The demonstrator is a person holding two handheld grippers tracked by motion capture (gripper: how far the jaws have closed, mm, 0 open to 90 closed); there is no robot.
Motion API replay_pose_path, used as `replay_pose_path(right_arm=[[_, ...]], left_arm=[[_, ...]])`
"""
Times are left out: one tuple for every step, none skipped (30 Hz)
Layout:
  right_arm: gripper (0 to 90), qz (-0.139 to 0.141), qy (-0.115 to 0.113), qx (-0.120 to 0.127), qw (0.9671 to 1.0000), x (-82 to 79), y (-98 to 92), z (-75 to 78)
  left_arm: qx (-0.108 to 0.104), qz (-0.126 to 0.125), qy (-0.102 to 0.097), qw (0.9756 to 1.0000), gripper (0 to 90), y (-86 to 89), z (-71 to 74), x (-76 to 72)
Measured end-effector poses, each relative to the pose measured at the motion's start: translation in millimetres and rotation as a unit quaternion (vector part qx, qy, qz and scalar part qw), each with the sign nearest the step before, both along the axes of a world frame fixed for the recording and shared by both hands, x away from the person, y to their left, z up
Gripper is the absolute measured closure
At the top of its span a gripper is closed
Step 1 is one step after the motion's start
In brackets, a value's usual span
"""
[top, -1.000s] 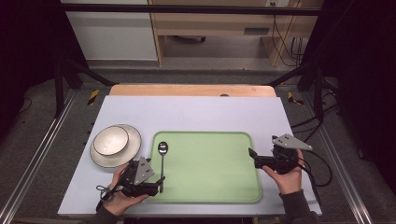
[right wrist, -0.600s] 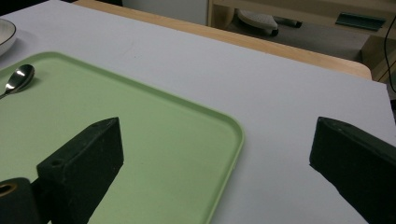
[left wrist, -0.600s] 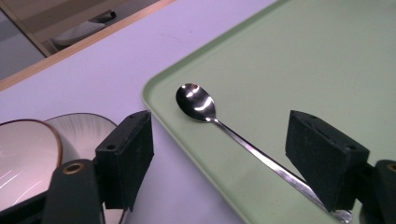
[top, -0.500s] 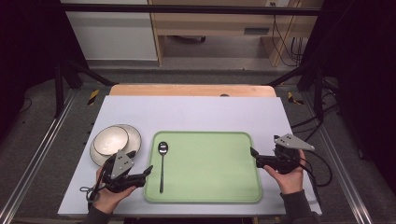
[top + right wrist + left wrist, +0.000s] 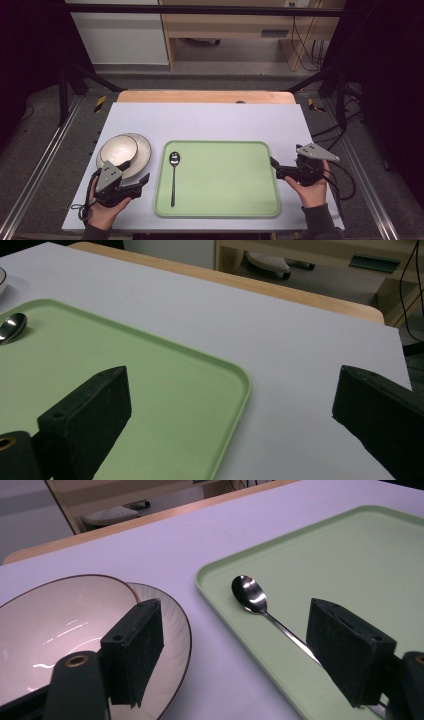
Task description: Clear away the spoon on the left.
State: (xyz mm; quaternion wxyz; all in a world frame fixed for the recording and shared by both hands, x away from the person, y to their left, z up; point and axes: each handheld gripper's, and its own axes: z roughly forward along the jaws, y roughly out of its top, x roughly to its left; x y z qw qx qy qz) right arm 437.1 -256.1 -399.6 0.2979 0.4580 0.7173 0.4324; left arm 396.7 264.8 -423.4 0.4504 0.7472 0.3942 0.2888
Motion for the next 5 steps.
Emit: replay_pose_path(right_arm=[[2.6, -0.001, 0.000, 0.000, 1.0000, -0.1, 0.0, 0.0], [2.6, -0.001, -0.001, 0.000, 1.0000, -0.1, -0.2, 0.1], [2.6, -0.001, -0.001, 0.000, 1.0000, -0.1, -0.2, 0.2], [2.6, -0.001, -0.001, 0.000, 1.0000, -0.1, -0.3, 0.2], [2.6, -0.001, -0.001, -0.001, 1.0000, -0.1, -0.4, 0.2]], left_arm=[[-0.001, 0.000, 0.000, 1.0000, 22.7, 0.8, -0.3, -0.4], [-0.003, 0.001, 0.000, 1.0000, 22.6, 1.8, -0.8, -0.7], [-0.003, 0.002, -0.001, 1.0000, 22.5, 2.5, -1.0, -0.9], [-0.004, 0.003, 0.000, 1.0000, 22.5, 3.0, -1.3, -0.9], [-0.005, 0.003, 0.000, 1.0000, 22.5, 3.4, -1.6, -1.2]])
